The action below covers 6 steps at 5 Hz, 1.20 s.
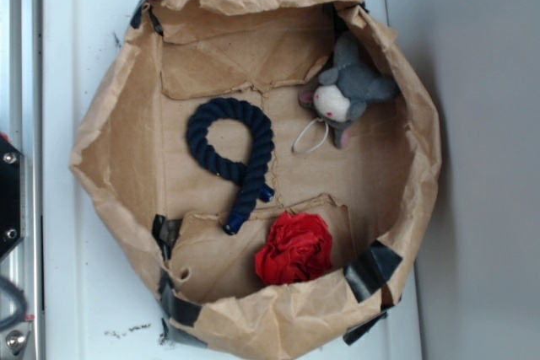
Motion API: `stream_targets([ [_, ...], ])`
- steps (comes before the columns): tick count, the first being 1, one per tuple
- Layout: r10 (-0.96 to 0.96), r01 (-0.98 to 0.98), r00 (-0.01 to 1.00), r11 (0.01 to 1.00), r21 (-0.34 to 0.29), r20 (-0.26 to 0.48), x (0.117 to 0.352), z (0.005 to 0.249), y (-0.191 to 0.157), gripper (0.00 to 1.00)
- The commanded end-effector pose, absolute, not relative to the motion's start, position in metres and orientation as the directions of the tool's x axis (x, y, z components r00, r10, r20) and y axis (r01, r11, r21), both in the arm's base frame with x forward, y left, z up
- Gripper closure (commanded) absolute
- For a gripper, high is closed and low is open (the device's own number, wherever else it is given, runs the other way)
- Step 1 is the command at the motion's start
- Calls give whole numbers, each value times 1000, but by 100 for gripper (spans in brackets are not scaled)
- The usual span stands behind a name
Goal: Grab the gray animal.
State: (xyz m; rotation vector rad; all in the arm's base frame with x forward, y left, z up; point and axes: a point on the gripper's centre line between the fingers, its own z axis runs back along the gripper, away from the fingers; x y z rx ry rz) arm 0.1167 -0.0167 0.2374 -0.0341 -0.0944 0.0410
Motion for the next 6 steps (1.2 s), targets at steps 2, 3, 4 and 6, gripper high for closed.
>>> stream_targets([
  [2,-20,19,994,1000,10,108,167,208,-15,0],
  [3,80,-81,996,997,12,44,203,190,3,0],
  [4,131,-132,990,991,16,56,249,181,33,0],
  [6,131,-132,990,991,16,56,249,181,33,0],
])
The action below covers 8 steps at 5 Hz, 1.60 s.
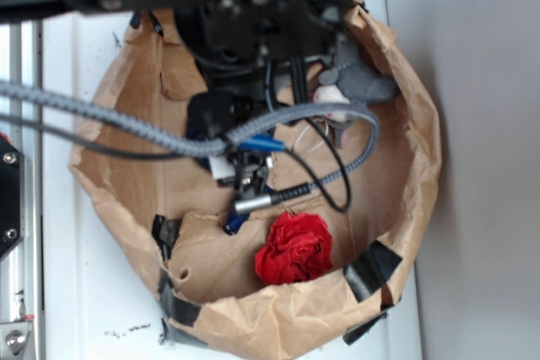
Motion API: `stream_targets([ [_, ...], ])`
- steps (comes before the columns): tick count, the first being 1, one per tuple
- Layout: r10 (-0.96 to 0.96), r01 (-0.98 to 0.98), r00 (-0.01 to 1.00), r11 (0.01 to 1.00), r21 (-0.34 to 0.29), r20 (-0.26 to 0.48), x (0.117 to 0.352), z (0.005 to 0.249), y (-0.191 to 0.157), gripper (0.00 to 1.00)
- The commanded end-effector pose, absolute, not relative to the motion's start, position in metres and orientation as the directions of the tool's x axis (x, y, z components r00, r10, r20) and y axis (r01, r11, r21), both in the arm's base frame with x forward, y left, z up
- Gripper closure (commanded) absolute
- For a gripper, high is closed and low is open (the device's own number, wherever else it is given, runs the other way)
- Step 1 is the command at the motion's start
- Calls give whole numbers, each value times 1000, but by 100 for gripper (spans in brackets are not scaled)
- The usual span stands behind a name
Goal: Grab the gray animal.
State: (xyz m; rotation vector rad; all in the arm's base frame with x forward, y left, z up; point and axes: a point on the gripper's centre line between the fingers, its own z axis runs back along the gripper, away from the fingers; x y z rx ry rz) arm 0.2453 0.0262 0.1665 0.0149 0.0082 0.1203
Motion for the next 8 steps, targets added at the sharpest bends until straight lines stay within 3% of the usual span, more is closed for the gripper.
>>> stream_targets([
  [1,153,-167,976,983,78,153,270,152,37,0],
  [3,139,-142,980,990,11,142,313,94,33,0],
  [4,123,-124,982,992,-6,143,322,85,30,0],
  [7,123,-124,982,992,-6,143,322,85,30,0],
  [8,151,-148,968,989,-29,201,330,81,33,0],
])
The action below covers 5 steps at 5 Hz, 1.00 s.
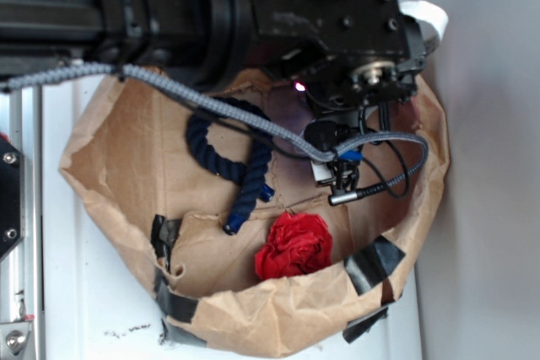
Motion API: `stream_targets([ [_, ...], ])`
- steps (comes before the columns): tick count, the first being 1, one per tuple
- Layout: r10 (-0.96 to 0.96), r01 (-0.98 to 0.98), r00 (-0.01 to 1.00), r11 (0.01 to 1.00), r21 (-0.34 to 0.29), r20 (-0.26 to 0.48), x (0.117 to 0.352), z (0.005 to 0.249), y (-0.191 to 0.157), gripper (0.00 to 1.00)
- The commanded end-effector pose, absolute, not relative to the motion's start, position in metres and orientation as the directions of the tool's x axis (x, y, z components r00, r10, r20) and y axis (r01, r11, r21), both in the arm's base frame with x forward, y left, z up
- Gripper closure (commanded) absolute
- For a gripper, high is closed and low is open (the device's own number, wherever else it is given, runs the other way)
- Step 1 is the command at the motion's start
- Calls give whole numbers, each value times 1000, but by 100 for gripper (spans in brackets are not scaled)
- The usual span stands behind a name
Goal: Grab the gray animal.
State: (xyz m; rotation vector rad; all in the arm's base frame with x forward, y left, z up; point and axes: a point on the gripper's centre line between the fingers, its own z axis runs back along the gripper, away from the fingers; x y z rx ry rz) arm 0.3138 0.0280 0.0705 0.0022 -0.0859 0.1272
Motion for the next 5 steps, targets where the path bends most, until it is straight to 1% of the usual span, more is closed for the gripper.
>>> stream_targets([
  [1,216,-218,936,976,-23,277,334,82,39,0],
  [2,235,-235,929,971,-35,287,339,84,42,0],
  [3,223,-228,939,974,-14,260,345,73,41,0],
  [5,198,-218,957,973,74,213,367,46,41,0],
])
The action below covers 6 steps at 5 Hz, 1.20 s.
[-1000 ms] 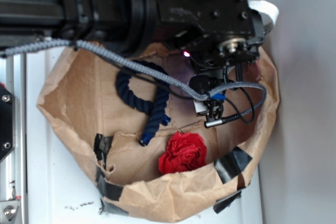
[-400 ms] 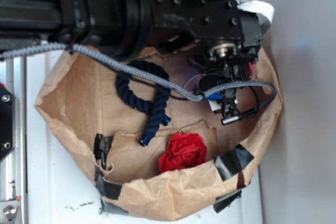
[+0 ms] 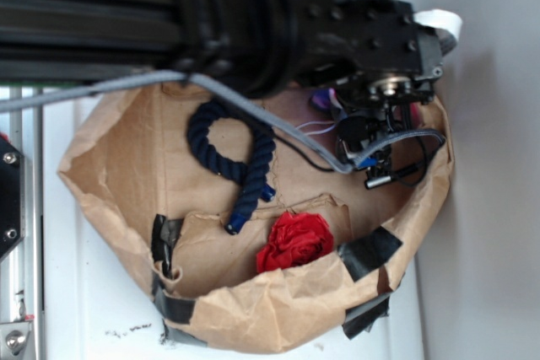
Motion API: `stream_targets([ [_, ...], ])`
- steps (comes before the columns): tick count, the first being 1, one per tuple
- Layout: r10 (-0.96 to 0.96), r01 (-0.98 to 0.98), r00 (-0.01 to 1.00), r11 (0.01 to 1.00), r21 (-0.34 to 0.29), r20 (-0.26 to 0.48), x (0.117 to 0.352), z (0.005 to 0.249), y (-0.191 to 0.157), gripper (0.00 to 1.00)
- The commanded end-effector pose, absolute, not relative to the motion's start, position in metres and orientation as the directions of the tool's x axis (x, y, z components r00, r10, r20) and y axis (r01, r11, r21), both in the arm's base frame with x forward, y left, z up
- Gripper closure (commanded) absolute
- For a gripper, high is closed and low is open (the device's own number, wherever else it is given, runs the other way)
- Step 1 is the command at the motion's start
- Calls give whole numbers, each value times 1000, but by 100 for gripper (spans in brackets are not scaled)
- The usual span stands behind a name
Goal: Grab the gray animal.
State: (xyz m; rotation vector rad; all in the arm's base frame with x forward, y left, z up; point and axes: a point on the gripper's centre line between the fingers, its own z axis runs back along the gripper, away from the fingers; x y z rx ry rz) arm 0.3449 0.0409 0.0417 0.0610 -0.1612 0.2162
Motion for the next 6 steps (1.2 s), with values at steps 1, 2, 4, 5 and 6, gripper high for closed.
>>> stream_targets([
  [1,201,-222,962,970,101,187,373,36,42,0],
  [2,220,-238,958,968,82,182,372,36,43,100],
  [4,195,-210,958,976,51,209,356,52,40,100],
  [5,156,-152,962,988,-35,224,330,74,38,100],
  [6,65,-42,975,993,-111,214,303,89,34,100],
])
